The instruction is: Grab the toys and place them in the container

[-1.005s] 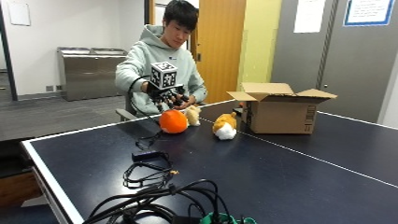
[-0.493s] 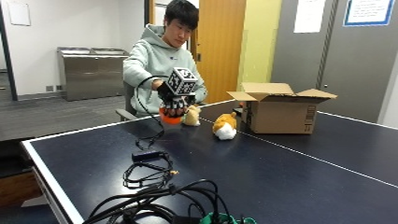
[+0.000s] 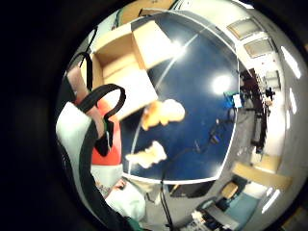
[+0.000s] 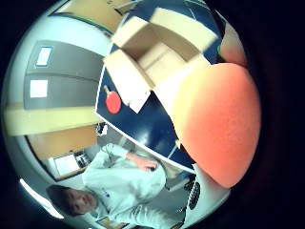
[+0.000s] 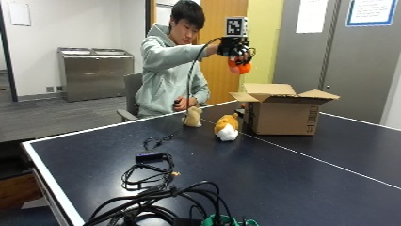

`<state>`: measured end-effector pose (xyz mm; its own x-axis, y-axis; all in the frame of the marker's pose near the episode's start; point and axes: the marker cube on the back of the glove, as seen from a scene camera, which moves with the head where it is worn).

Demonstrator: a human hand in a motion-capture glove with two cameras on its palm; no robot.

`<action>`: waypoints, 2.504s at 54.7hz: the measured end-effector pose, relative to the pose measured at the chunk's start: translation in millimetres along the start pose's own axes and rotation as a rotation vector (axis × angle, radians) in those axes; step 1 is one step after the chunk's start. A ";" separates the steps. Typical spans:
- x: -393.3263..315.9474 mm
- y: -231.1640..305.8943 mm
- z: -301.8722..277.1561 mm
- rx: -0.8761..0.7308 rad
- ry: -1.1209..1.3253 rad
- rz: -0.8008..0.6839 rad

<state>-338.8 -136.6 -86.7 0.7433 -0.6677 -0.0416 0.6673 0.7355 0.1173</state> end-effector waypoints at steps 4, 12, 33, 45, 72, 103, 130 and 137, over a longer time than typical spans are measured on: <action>-18.9 -42.5 4.8 0.082 -0.005 0.163; -26.7 -86.5 24.1 0.170 0.051 0.315; 146.5 11.1 26.0 0.271 0.117 0.450; 142.2 75.2 86.2 0.178 -0.132 0.512; 166.7 71.7 259.7 -0.304 -0.211 0.645; 158.2 100.0 257.9 -0.509 -0.048 0.716; 116.3 86.9 69.4 -0.458 -0.010 0.556; 60.8 47.8 27.0 -0.319 -0.019 0.496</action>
<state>-263.0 -145.2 -56.8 0.9711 -0.2352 -0.0404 0.2240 0.9566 -0.1863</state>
